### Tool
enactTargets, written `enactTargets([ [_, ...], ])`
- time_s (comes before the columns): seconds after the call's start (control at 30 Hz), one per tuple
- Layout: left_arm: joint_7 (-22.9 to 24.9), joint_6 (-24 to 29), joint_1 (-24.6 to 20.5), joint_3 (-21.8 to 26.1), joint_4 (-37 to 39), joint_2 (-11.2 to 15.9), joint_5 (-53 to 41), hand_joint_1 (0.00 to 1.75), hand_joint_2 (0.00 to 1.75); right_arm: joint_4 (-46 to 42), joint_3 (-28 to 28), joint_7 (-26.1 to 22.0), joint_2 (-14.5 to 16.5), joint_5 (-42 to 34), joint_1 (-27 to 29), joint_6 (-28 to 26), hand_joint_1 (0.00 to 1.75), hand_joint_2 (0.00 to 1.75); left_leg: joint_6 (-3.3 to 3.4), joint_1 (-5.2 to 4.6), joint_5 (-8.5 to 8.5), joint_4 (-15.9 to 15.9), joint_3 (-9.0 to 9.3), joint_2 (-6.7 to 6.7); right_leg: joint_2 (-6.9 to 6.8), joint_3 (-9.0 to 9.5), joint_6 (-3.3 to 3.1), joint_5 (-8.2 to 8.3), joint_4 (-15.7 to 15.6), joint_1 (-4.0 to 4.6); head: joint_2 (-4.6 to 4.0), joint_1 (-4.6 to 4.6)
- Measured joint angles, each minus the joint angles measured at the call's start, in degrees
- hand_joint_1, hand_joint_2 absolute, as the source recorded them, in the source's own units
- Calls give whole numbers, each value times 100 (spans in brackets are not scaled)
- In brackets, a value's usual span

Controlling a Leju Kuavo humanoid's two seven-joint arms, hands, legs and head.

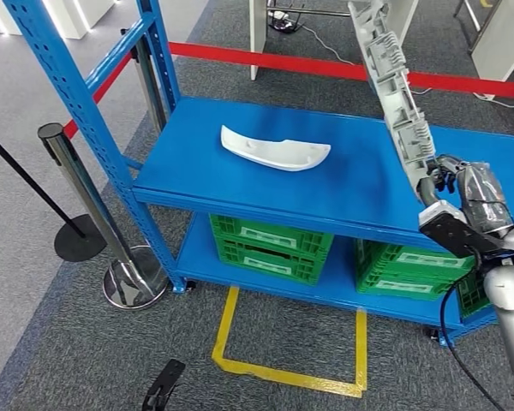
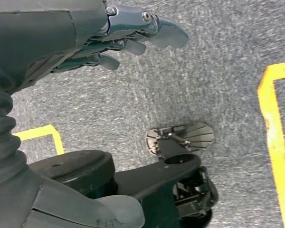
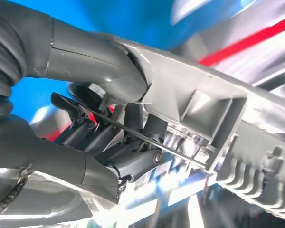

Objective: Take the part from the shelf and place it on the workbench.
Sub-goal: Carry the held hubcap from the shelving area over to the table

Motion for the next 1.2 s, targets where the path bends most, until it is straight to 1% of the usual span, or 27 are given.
enactTargets([
  [0.07,3,3,0,0,0,-1,-1,0,175,-47,-19,-145,44,-643,13,461,175,175,-62,-5,108,-1,-56,0,8,181,-32,-87,-317,30,0,-2],
  [0.13,2,-1,6,0,0,3,-1,0,175,-70,-32,-250,83,-1110,39,815,175,175,-132,1,154,-2,-102,-11,-7,103,-123,0,-339,23,0,3],
  [0.17,1,-6,9,0,0,5,-1,0,175,-89,-40,-283,104,-1280,51,954,175,175,-170,4,53,73,-141,-16,-20,59,-180,57,-343,13,0,-2],
  [0.2,1,-12,10,0,0,8,-3,0,175,-114,-49,-316,130,-1440,60,1084,175,175,-207,11,-143,255,-202,-19,-34,5,-231,120,-353,-1,0,-10],
  [0.27,0,-21,8,0,0,8,-5,0,175,-160,-65,-361,168,-1673,66,1265,175,175,-267,38,-695,946,-369,-14,-45,-133,-283,233,-344,2,0,-25],
  [0.3,0,-25,6,0,0,9,-7,0,175,-170,-69,-376,181,-1748,70,1321,175,175,-285,48,-895,1316,-430,-12,-47,-213,-290,294,-339,5,0,-27],
  [0.33,0,-28,6,0,0,10,-8,0,175,-179,-71,-384,193,-1802,81,1360,175,175,-293,53,-978,1568,-429,-12,-48,-297,-291,357,-334,9,0,-27],
  [0.37,0,-33,5,0,0,11,-10,0,175,-191,-74,-391,205,-1847,96,1391,175,175,-288,54,-942,1638,-346,-12,-46,-382,-288,420,-330,14,0,-28],
  [0.4,0,-37,3,-1,0,11,-12,0,175,-209,-80,-399,218,-1887,112,1419,175,175,-270,53,-823,1500,-165,-12,-44,-465,-282,483,-327,20,0,-29],
  [0.43,0,-39,-3,-1,0,11,-14,0,175,-237,-89,-411,233,-1924,124,1441,175,175,-234,47,-703,1189,105,-14,-40,-538,-276,547,-324,28,0,-30],
  [0.5,1,-40,-27,-3,0,22,-15,0,175,-309,-117,-438,264,-1976,138,1466,175,175,-143,22,-693,367,702,-13,-39,-644,-248,660,-319,47,0,-24],
  [0.53,1,-40,-39,-3,0,26,-15,0,175,-346,-131,-451,281,-1994,143,1472,175,175,-108,5,-746,71,888,-14,-45,-671,-225,717,-326,49,0,-22],
  [0.57,2,-40,-49,-4,0,31,-15,0,175,-379,-142,-460,300,-2007,154,1475,175,175,-84,-10,-793,-96,969,-13,-52,-688,-193,774,-341,45,0,-23],
  [0.63,2,-40,-47,-3,0,34,-10,0,175,-447,-154,-468,329,-2024,203,1475,175,175,-48,-12,-701,-184,930,-1,-48,-723,-123,860,-378,31,0,-24],
  [0.67,2,-40,-44,-3,0,36,-6,0,175,-492,-156,-471,344,-2029,232,1468,175,175,-19,-1,-624,-218,891,10,-34,-780,-96,785,-339,29,0,-17],
  [0.7,2,-40,-40,-2,0,37,-1,0,175,-549,-161,-475,355,-2034,255,1450,175,175,11,13,-541,-252,834,23,-18,-861,-74,605,-199,31,0,-8],
  [0.8,0,-40,-36,-2,0,36,5,0,175,-742,-195,-484,403,-2040,302,1347,175,175,53,19,-330,-268,584,37,-1,-1143,-39,-198,812,30,0,5],
  [0.83,0,-40,-33,-2,0,35,7,0,175,-798,-205,-484,419,-2039,327,1312,175,175,47,18,-261,-261,491,38,-2,-1169,-30,-284,1128,30,0,5],
  [0.87,0,-40,-30,-2,0,35,9,0,175,-851,-215,-484,435,-2039,356,1282,175,175,40,18,-192,-251,395,39,-2,-1120,-22,-229,1288,28,0,4],
  [0.9,1,-40,-28,-2,0,35,13,0,175,-904,-226,-484,451,-2038,381,1257,175,175,29,22,-126,-233,296,40,-3,-976,-16,-79,1259,24,0,5],
  [0.93,1,-40,-28,-2,0,35,16,0,175,-961,-238,-484,467,-2037,400,1236,175,175,11,25,-67,-207,201,40,-5,-733,-10,79,1038,17,0,4],
  [0.97,2,-40,-27,-2,0,38,18,0,175,-1024,-252,-484,483,-2036,411,1215,175,175,-14,21,-18,-171,115,38,-7,-410,-2,115,654,11,0,5],
  [1.0,2,-40,-27,-2,0,40,19,0,175,-1089,-269,-487,503,-2035,419,1200,175,175,-40,13,26,-128,44,34,-1,-75,-4,52,207,11,0,3],
  [1.07,2,-40,-19,-2,0,46,20,0,175,-1189,-297,-496,539,-2034,444,1171,175,175,-90,-5,129,-80,-39,23,6,298,-32,-152,-355,25,0,3],
  [1.13,2,-40,3,-2,0,55,27,0,175,-1246,-321,-506,576,-2035,492,1142,175,175,-139,3,220,-76,-84,12,0,269,-113,-128,-406,30,0,5],
  [1.17,1,-40,18,-2,0,61,32,0,175,-1268,-331,-512,594,-2035,509,1128,175,175,-172,11,160,-32,-120,9,-9,227,-166,-78,-399,25,0,5],
  [1.2,-2,-40,33,-1,0,66,37,0,175,-1292,-341,-519,615,-2036,521,1118,175,175,-209,21,-7,100,-173,6,-19,168,-225,-18,-399,15,0,-2],
])
